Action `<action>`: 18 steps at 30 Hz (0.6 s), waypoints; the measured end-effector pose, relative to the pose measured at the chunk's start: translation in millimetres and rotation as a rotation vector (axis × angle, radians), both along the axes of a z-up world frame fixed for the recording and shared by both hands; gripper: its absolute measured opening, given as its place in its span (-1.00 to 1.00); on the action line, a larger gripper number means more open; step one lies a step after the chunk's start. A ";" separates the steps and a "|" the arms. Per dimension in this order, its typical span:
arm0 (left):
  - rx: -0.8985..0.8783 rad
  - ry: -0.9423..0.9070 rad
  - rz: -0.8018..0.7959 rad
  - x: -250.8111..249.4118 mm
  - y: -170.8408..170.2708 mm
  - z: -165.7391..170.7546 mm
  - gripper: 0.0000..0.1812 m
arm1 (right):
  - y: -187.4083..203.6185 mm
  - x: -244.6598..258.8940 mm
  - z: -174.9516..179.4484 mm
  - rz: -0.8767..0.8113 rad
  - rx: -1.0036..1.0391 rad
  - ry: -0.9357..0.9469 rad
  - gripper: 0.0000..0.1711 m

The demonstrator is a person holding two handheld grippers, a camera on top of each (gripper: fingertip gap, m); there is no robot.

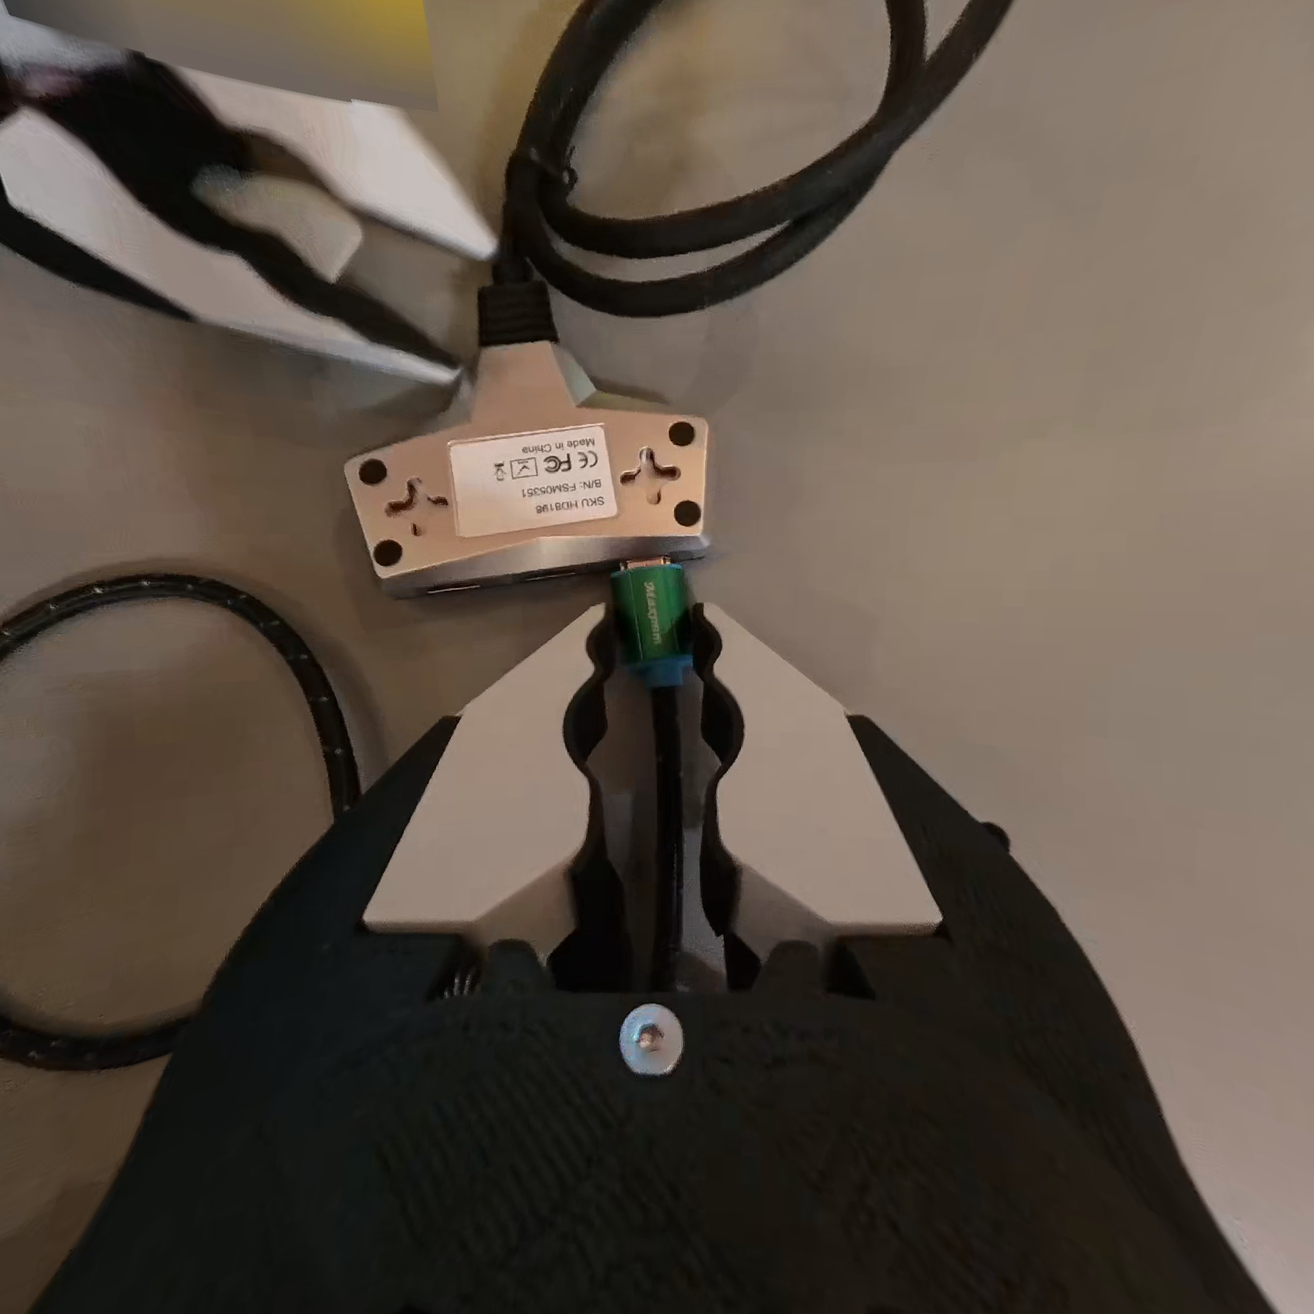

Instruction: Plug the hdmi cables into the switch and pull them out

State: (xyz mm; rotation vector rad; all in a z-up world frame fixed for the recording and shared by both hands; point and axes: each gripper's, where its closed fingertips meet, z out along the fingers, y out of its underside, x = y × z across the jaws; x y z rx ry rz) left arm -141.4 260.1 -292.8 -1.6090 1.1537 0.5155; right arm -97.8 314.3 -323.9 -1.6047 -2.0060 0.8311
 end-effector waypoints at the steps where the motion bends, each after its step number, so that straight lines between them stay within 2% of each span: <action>1: 0.000 0.001 -0.048 7.1 -3.1 -0.4 -0.69 | 0.4 -0.7 0.5 -0.020 -0.052 0.003 -0.77; 3: 0.009 0.028 -0.099 15.9 -6.8 -1.5 -0.64 | 0.8 -1.6 2.3 -0.065 -0.184 0.012 -0.77; 7: 0.073 0.151 -0.059 13.0 1.7 -0.6 -0.51 | 1.4 -2.3 6.7 -0.124 -0.437 0.032 -0.77; 10: 0.135 0.240 -0.012 13.6 16.6 -1.4 -0.44 | 2.1 -2.7 7.2 -0.133 -0.470 0.023 -0.78; 15: 0.233 0.380 0.019 21.5 32.8 -3.9 -0.62 | 2.4 -2.6 8.2 -0.134 -0.480 0.034 -0.78; 18: 0.179 0.337 0.043 20.4 37.5 -10.7 -0.77 | 4.6 -3.1 10.2 -0.156 -0.516 0.053 -0.78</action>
